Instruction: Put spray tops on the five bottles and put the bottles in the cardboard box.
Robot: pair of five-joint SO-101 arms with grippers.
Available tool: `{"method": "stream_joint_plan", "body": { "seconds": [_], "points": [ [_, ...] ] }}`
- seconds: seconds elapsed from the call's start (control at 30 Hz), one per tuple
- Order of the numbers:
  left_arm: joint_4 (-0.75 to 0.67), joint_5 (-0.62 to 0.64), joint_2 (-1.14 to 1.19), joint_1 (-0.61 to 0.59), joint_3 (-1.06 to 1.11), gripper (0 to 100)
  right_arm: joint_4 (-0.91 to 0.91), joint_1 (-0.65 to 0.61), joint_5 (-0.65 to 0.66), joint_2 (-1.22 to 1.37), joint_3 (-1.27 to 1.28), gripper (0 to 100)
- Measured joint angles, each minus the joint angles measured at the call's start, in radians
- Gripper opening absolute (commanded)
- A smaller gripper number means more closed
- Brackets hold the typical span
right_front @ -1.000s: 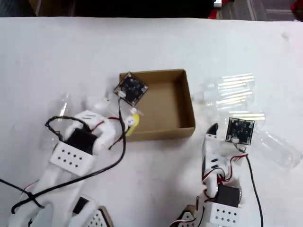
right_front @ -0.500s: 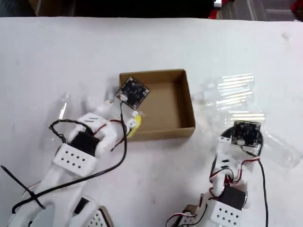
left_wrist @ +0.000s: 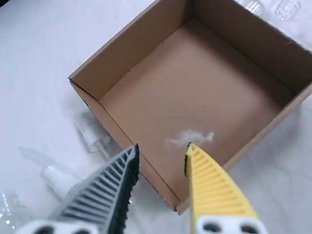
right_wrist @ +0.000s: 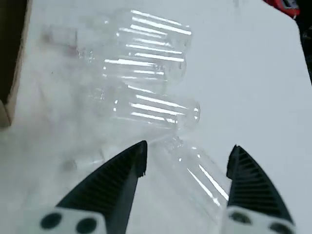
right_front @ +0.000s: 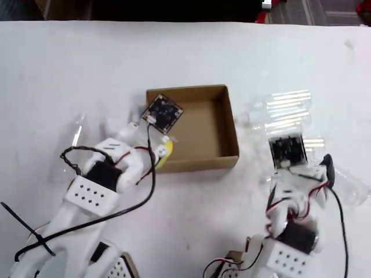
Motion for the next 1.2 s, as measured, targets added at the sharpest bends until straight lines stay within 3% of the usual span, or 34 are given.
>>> {"method": "stream_joint_plan", "body": {
  "seconds": [0.23,0.47,0.57,0.77,1.2],
  "points": [
    [0.0,0.0,0.0,0.0,0.0,15,0.118,0.101,0.282,0.568,-0.413,24.4],
    [0.0,0.0,0.0,0.0,0.0,15,0.428,0.11,0.486,1.117,-0.861,24.4],
    [0.0,0.0,0.0,0.0,0.0,15,0.459,0.114,0.526,1.272,-0.988,24.4],
    [0.0,0.0,0.0,0.0,0.0,15,0.451,0.114,0.598,1.427,-1.043,24.4],
    [0.0,0.0,0.0,0.0,0.0,15,0.434,0.141,0.77,1.433,-1.014,24.4]
  ]
}}
